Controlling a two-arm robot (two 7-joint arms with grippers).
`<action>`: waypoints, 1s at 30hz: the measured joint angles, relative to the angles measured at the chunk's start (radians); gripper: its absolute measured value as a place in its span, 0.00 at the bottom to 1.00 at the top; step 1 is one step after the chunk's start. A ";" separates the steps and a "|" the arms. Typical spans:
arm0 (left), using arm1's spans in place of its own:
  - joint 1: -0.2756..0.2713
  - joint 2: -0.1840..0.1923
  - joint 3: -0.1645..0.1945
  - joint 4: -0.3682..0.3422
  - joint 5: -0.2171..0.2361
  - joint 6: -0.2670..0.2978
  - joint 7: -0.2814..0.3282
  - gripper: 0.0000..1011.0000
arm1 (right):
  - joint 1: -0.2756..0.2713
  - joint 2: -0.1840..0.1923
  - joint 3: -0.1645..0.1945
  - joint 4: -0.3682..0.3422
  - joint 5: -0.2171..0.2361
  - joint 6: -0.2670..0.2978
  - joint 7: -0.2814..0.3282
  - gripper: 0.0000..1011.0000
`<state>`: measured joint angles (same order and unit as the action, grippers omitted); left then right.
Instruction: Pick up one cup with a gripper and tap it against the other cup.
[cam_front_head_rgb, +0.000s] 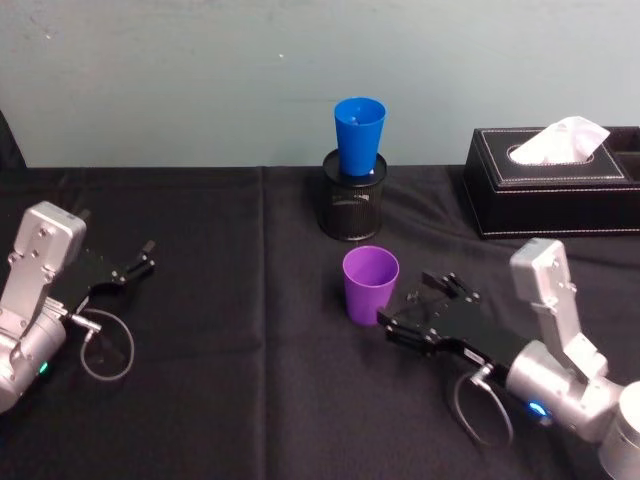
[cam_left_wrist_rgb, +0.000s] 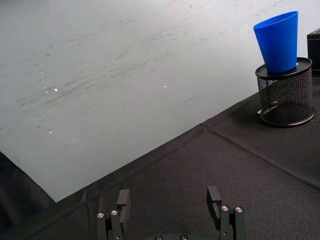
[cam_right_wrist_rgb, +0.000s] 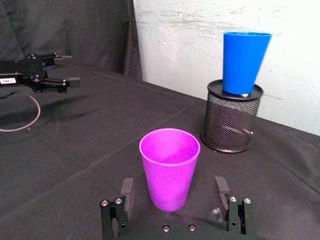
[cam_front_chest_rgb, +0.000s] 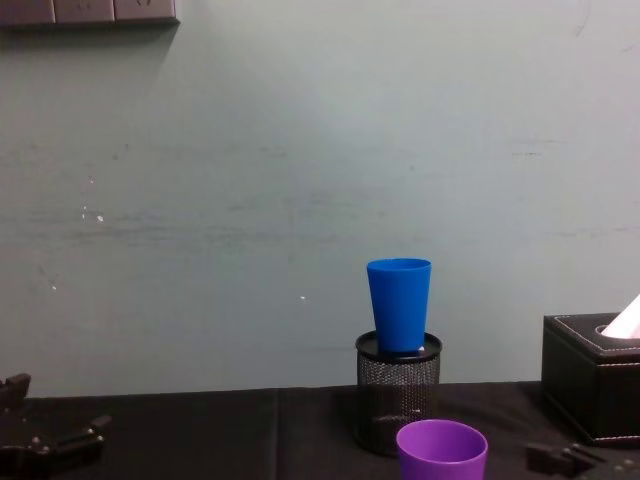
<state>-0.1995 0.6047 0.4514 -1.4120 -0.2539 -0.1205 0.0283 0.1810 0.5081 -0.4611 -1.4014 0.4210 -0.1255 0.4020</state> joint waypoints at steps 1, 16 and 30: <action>0.000 0.000 0.000 0.000 0.000 0.000 0.000 0.99 | 0.007 -0.008 -0.002 0.009 -0.002 0.000 0.003 0.99; 0.000 0.000 0.000 0.000 0.000 0.000 0.000 0.99 | 0.104 -0.139 -0.010 0.164 -0.045 -0.010 0.025 0.99; 0.000 0.000 0.000 0.000 0.000 0.000 0.000 0.99 | 0.137 -0.197 0.008 0.233 -0.075 -0.020 0.038 0.99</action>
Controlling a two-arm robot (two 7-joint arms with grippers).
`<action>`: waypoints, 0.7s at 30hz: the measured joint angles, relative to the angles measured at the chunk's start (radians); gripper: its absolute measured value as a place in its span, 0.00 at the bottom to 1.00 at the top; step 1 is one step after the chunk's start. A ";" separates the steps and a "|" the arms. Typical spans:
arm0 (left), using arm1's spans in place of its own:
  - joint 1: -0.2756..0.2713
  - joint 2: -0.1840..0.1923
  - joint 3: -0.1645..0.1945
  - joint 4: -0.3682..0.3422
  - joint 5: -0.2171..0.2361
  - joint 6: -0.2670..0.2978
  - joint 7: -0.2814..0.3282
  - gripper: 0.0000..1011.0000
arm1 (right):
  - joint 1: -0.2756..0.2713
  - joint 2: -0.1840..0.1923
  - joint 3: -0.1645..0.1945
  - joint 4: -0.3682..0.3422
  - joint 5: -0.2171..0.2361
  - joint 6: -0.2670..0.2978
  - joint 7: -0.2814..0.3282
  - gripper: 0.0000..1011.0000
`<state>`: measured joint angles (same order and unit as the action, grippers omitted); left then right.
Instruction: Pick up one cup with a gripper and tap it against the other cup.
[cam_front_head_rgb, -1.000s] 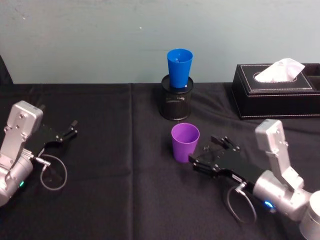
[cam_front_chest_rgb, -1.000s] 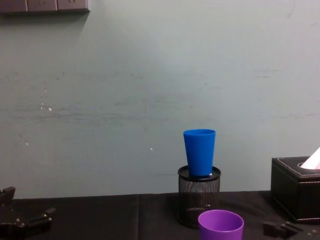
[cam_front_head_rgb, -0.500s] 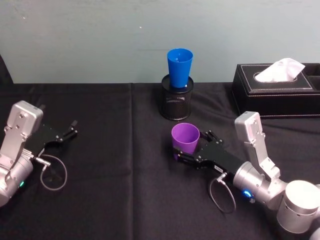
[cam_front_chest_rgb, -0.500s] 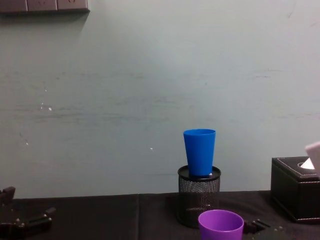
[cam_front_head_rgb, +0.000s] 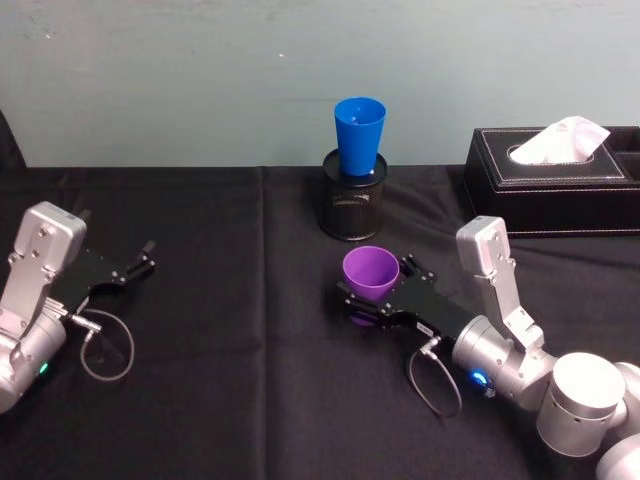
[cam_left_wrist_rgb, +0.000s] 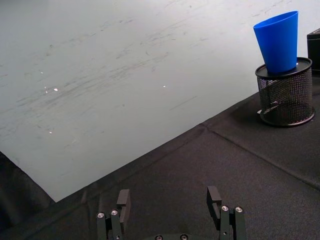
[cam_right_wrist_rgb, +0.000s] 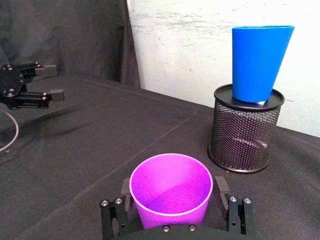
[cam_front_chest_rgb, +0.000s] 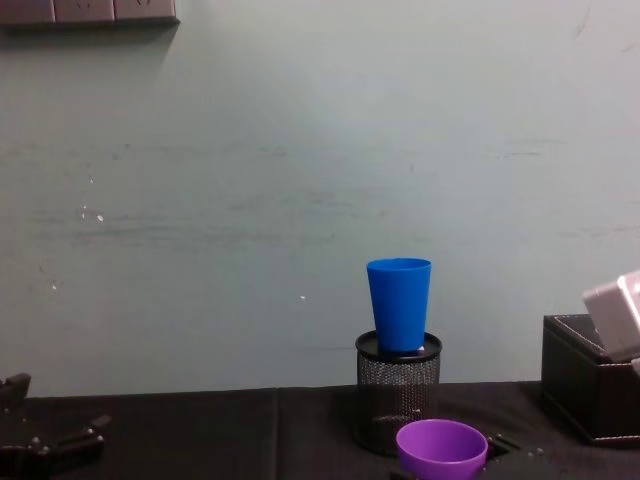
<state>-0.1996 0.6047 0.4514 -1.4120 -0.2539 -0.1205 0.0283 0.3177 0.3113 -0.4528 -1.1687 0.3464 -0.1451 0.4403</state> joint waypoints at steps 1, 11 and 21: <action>0.000 0.000 0.000 0.000 0.000 0.000 0.000 0.99 | 0.001 -0.002 0.001 0.002 -0.001 0.000 0.001 0.99; 0.000 0.000 0.000 0.000 0.000 0.000 0.000 0.99 | 0.006 -0.025 0.020 0.017 -0.023 0.022 0.004 0.83; 0.000 0.000 0.000 0.000 0.000 0.000 0.000 0.99 | -0.007 -0.026 0.042 -0.014 -0.040 0.037 0.005 0.72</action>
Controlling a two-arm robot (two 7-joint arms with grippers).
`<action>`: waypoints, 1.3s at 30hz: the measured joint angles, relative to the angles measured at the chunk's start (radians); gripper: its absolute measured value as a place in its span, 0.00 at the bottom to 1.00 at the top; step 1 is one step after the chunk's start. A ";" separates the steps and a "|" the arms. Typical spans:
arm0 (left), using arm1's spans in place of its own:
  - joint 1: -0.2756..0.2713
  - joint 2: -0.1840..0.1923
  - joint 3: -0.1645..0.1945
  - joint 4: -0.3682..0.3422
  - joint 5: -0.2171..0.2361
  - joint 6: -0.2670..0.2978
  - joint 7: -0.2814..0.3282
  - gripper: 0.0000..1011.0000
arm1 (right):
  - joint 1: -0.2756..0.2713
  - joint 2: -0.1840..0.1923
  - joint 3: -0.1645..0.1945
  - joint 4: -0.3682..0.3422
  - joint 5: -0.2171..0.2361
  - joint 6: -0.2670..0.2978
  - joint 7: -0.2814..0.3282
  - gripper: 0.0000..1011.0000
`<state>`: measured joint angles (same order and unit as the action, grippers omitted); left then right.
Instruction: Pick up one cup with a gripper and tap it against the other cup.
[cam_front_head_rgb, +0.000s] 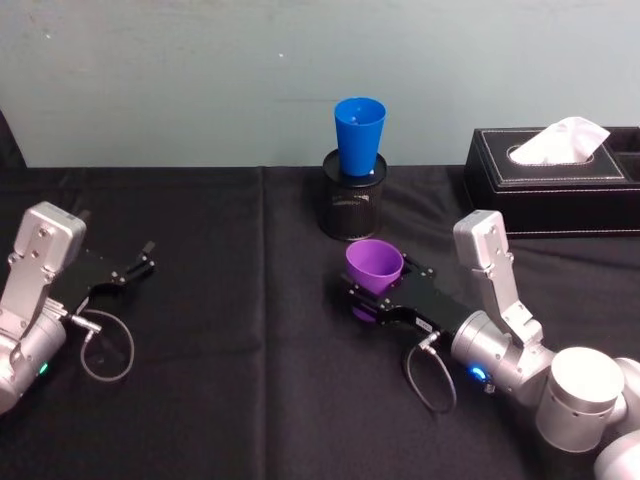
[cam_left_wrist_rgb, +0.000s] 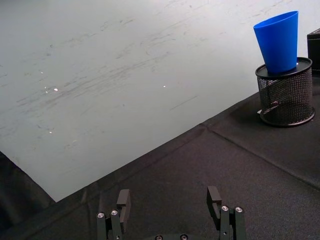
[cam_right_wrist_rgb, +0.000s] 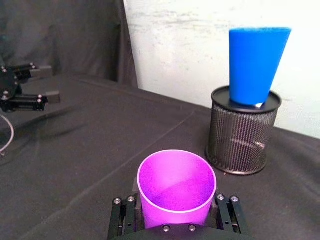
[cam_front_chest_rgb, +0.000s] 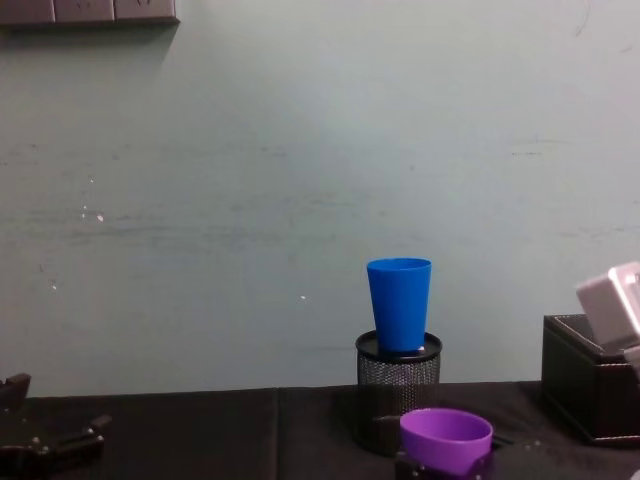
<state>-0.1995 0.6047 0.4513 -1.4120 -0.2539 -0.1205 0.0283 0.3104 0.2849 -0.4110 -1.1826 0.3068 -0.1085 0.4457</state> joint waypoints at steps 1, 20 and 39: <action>0.000 0.000 0.000 0.000 0.000 0.000 0.000 0.99 | -0.002 0.002 0.002 -0.008 0.000 0.001 0.000 0.72; 0.000 0.000 0.000 0.000 0.000 0.000 0.000 0.99 | -0.057 0.064 0.040 -0.271 -0.043 0.113 -0.059 0.72; 0.000 0.000 0.000 0.000 0.000 0.000 0.000 0.99 | -0.060 0.067 0.044 -0.288 -0.044 0.126 -0.064 0.72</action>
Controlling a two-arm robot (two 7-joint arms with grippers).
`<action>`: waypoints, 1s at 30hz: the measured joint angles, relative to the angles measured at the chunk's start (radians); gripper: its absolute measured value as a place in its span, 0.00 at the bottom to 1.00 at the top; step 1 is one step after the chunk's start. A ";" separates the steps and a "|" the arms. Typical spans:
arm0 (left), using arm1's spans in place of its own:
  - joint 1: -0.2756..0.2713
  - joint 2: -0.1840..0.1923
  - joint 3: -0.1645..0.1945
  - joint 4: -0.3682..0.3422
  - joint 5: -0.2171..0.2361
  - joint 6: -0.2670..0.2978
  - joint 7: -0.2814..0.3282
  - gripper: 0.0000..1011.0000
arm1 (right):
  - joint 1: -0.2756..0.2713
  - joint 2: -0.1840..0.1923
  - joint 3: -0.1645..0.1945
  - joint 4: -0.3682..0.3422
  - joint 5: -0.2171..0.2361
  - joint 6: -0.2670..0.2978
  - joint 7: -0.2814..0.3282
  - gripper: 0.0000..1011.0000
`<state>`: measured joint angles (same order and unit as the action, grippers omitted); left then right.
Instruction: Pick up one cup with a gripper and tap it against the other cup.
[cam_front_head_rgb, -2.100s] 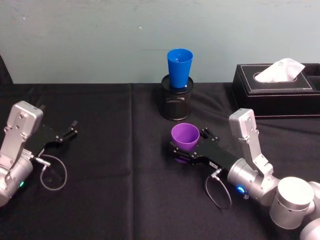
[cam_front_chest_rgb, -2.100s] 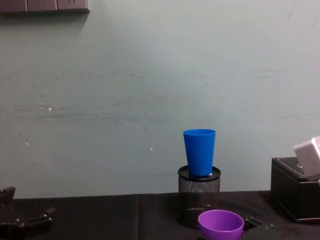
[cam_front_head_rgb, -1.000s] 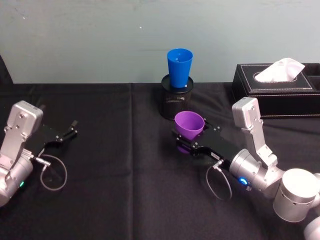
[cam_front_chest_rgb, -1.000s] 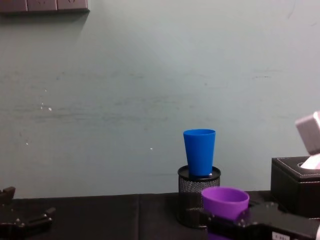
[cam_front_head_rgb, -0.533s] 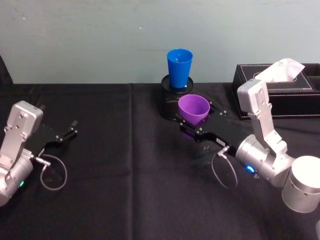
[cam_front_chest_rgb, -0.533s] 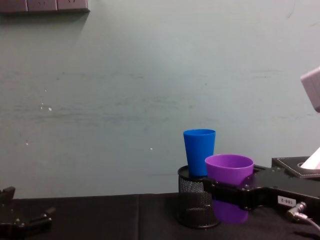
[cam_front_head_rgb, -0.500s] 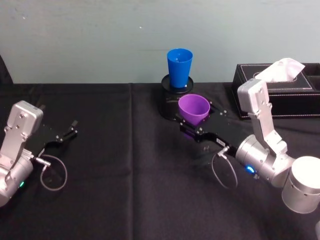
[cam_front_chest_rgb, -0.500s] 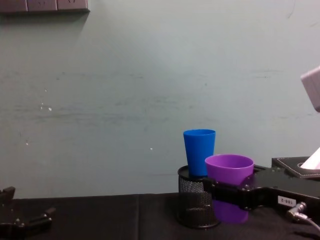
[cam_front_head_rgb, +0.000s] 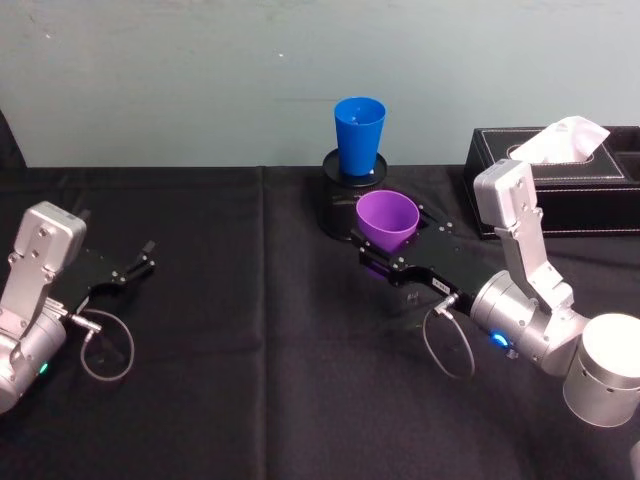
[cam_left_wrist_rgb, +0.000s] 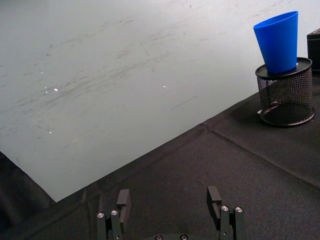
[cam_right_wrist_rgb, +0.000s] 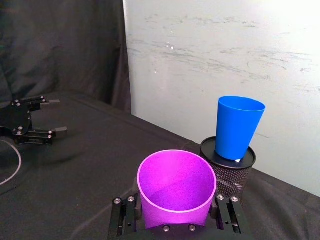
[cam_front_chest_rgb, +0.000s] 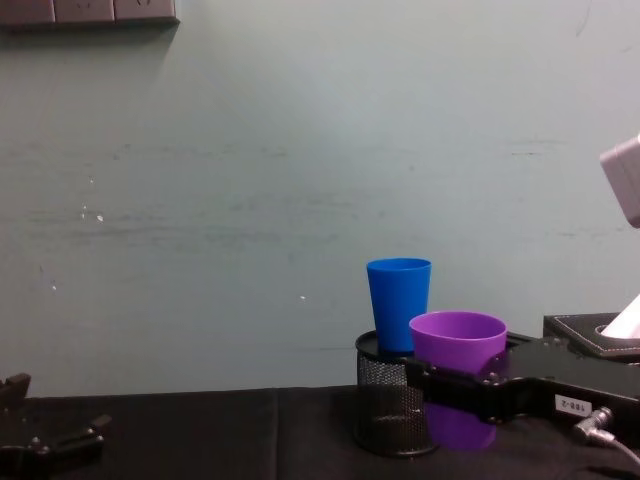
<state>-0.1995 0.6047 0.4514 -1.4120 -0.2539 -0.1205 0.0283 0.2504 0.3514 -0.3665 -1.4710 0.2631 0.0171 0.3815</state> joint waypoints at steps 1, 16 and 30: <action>0.000 0.000 0.000 0.000 0.000 0.000 0.000 0.99 | 0.000 0.000 0.000 0.000 0.000 -0.001 0.000 0.72; 0.000 0.000 0.000 0.000 0.000 0.000 0.000 0.99 | 0.000 0.000 -0.001 0.002 -0.001 -0.002 0.000 0.72; 0.000 0.000 0.000 0.000 0.000 0.000 0.000 0.99 | 0.000 0.000 -0.001 0.002 -0.001 -0.003 0.000 0.72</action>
<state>-0.1995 0.6047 0.4514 -1.4120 -0.2539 -0.1205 0.0283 0.2506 0.3514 -0.3677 -1.4689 0.2624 0.0144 0.3815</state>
